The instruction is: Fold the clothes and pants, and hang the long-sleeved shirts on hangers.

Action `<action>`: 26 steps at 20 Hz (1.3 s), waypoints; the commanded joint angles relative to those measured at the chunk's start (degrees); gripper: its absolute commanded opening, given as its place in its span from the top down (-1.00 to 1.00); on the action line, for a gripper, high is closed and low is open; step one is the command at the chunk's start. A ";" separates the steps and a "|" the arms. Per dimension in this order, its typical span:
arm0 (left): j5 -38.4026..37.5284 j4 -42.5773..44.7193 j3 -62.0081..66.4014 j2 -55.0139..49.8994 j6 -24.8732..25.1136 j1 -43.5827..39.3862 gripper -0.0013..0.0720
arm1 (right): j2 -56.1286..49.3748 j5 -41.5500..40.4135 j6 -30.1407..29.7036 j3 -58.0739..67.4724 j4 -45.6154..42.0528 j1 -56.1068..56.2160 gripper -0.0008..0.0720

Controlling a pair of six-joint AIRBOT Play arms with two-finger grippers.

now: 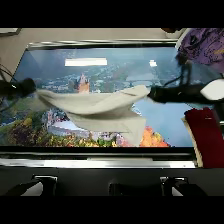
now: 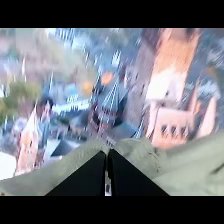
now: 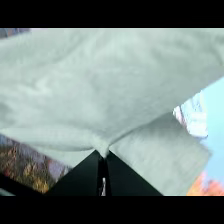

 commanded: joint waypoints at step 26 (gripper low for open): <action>2.71 14.01 17.70 -13.81 -5.81 -3.85 0.92 | -34.99 13.77 19.98 42.03 -29.33 0.04 0.89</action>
